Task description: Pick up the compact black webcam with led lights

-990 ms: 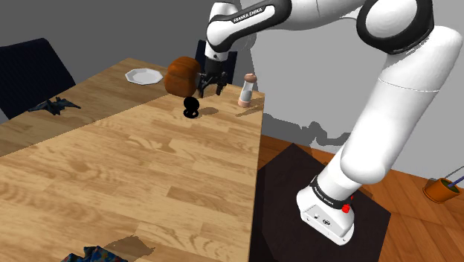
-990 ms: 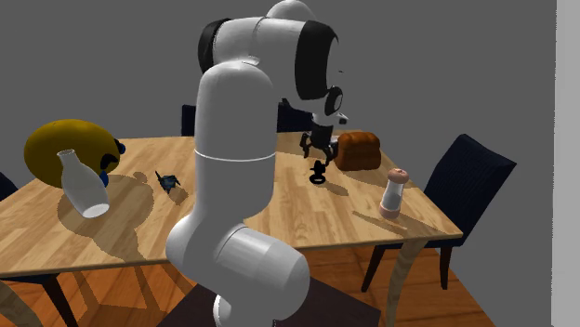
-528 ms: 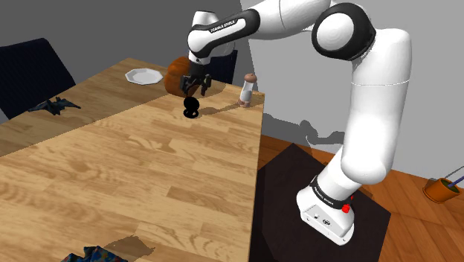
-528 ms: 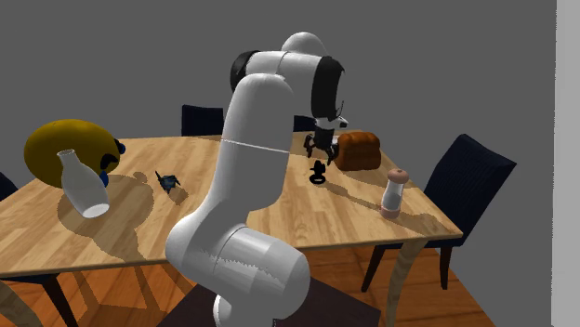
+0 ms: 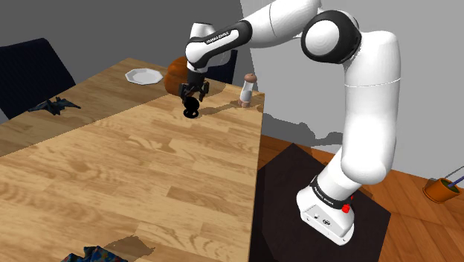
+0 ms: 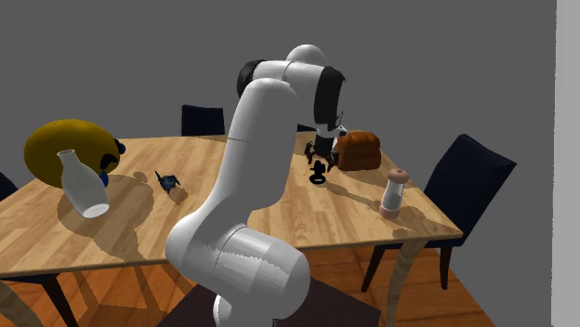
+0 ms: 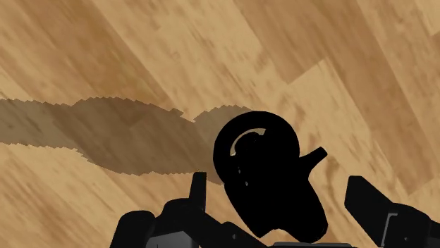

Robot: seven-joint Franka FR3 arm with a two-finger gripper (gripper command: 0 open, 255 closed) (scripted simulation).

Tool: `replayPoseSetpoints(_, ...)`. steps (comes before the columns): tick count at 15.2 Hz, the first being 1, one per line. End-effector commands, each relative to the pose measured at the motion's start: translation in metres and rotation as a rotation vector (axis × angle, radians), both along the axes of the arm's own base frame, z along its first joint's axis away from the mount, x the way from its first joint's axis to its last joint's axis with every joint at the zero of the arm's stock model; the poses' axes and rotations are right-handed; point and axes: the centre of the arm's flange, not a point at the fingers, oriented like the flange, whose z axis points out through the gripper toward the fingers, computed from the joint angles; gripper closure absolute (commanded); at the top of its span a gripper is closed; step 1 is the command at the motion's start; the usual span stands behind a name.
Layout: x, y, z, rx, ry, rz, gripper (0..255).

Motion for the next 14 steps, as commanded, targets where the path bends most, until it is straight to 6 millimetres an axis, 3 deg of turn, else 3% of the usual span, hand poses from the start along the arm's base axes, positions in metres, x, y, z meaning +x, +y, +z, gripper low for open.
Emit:
replayPoseSetpoints(1,0.000,0.000,-0.005,0.000,0.000,0.000,0)
replayPoseSetpoints(2,0.000,-0.001,-0.005,0.000,0.000,0.000,255)
replayPoseSetpoints(11,0.000,0.000,-0.005,0.000,0.000,0.000,255)
replayPoseSetpoints(14,0.000,0.000,0.011,0.000,0.000,0.000,255)
